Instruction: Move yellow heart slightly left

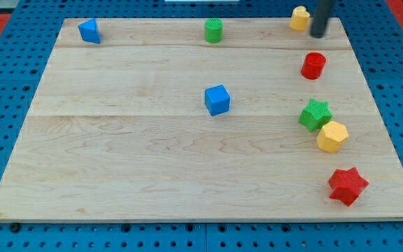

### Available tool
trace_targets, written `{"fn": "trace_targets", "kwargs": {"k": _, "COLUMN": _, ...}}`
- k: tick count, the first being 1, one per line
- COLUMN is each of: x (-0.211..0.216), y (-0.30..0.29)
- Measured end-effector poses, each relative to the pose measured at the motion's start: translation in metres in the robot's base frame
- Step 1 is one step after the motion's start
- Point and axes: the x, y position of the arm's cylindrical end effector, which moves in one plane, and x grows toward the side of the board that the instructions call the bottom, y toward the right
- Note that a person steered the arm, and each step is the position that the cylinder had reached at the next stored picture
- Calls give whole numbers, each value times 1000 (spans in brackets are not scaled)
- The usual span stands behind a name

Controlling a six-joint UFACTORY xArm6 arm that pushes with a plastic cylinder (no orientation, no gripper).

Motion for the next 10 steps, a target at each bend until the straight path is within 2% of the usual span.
{"fn": "trace_targets", "kwargs": {"k": 1, "x": -48, "y": 81}}
{"fn": "trace_targets", "kwargs": {"k": 2, "x": -52, "y": 82}}
{"fn": "trace_targets", "kwargs": {"k": 3, "x": -52, "y": 57}}
{"fn": "trace_targets", "kwargs": {"k": 4, "x": -52, "y": -23}}
{"fn": "trace_targets", "kwargs": {"k": 5, "x": -51, "y": -71}}
{"fn": "trace_targets", "kwargs": {"k": 6, "x": -38, "y": -82}}
{"fn": "trace_targets", "kwargs": {"k": 8, "x": 87, "y": -147}}
{"fn": "trace_targets", "kwargs": {"k": 9, "x": 40, "y": -190}}
{"fn": "trace_targets", "kwargs": {"k": 10, "x": -38, "y": -171}}
